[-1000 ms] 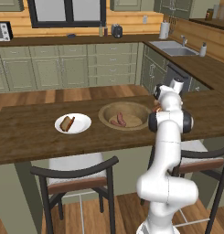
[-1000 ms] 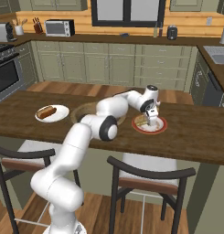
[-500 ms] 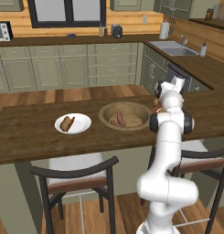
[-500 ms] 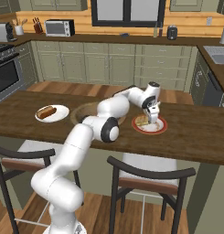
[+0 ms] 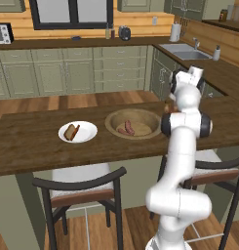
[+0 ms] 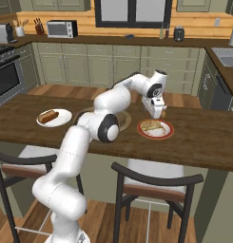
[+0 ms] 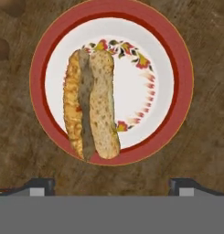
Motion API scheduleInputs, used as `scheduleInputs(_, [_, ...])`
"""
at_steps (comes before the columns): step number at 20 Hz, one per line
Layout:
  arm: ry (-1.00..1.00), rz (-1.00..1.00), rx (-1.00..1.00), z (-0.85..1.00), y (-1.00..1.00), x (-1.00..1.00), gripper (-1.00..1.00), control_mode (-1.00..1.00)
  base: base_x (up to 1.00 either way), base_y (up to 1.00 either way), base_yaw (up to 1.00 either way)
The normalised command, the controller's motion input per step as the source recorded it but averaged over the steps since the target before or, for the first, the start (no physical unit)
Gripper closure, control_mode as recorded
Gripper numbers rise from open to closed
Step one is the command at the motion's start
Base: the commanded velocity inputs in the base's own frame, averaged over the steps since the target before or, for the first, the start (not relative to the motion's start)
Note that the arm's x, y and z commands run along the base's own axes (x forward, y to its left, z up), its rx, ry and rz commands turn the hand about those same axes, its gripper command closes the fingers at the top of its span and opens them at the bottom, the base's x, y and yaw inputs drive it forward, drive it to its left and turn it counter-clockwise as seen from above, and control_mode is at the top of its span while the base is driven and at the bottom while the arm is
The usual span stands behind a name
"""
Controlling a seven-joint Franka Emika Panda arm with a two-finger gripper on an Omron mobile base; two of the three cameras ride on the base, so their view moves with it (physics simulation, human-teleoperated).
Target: Place one bun and one sausage from the bowl on each plate.
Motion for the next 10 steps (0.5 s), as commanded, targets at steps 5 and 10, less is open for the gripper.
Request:
scheduleInputs(5, [0.0,0.04,-0.09,0.2,1.0,-1.0,-1.0,-1.0,0.0,0.0,0.0])
scheduleInputs(10, [0.01,0.17,-0.04,0.05,1.0,-0.81,-1.0,-1.0,0.0,0.0,0.0])
